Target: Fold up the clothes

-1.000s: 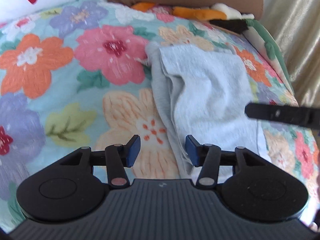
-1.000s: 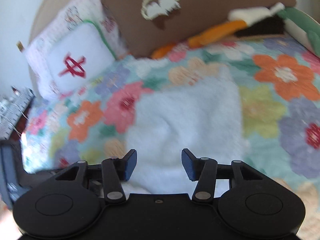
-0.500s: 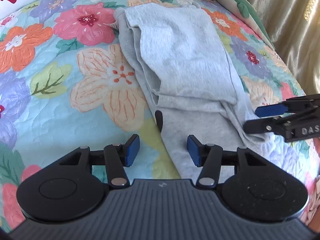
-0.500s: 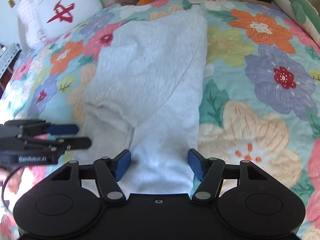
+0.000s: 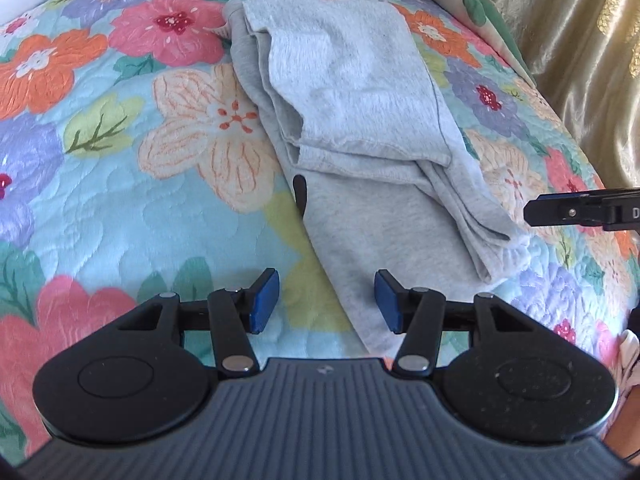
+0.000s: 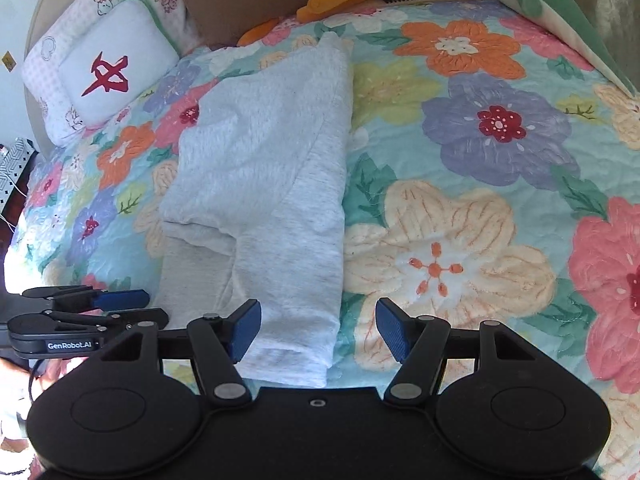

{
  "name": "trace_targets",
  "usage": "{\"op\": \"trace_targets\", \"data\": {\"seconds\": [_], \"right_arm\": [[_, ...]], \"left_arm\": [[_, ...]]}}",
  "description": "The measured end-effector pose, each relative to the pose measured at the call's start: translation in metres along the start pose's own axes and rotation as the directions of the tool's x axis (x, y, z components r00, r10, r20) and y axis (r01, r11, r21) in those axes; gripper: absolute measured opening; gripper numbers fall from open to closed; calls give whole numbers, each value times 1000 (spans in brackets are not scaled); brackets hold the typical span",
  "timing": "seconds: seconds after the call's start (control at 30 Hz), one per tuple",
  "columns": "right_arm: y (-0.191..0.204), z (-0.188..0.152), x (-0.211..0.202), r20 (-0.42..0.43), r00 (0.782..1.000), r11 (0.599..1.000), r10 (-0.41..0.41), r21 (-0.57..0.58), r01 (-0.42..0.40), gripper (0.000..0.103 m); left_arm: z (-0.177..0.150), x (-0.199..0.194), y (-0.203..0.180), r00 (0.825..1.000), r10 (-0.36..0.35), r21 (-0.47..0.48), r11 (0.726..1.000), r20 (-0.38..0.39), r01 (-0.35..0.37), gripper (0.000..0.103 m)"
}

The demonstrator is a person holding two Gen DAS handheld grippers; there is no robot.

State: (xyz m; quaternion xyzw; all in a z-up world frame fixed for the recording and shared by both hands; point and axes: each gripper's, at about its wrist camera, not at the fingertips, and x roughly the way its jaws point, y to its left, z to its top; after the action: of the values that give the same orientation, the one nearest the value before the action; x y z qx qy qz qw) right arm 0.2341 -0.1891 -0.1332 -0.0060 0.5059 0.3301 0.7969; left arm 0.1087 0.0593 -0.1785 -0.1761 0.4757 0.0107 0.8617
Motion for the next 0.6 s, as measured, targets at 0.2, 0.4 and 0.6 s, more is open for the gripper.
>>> {"op": "trace_targets", "data": {"seconds": [0.2,0.4,0.6], "right_arm": [[21,1,-32,-56,995,994,-88,-74,84,69],[24,3,-68,-209,976,998,58,0,-59,69],[31,-9,-65,-314,918,968,244,140,-209,69]], "left_arm": [[0,-49,-8,997,-5,67,998,-71,10,56],[4,-90,-12,997,-43,97,994,-69,50,60],[4,-103,-7,981,-175,-31,984,-82,173,60]]}}
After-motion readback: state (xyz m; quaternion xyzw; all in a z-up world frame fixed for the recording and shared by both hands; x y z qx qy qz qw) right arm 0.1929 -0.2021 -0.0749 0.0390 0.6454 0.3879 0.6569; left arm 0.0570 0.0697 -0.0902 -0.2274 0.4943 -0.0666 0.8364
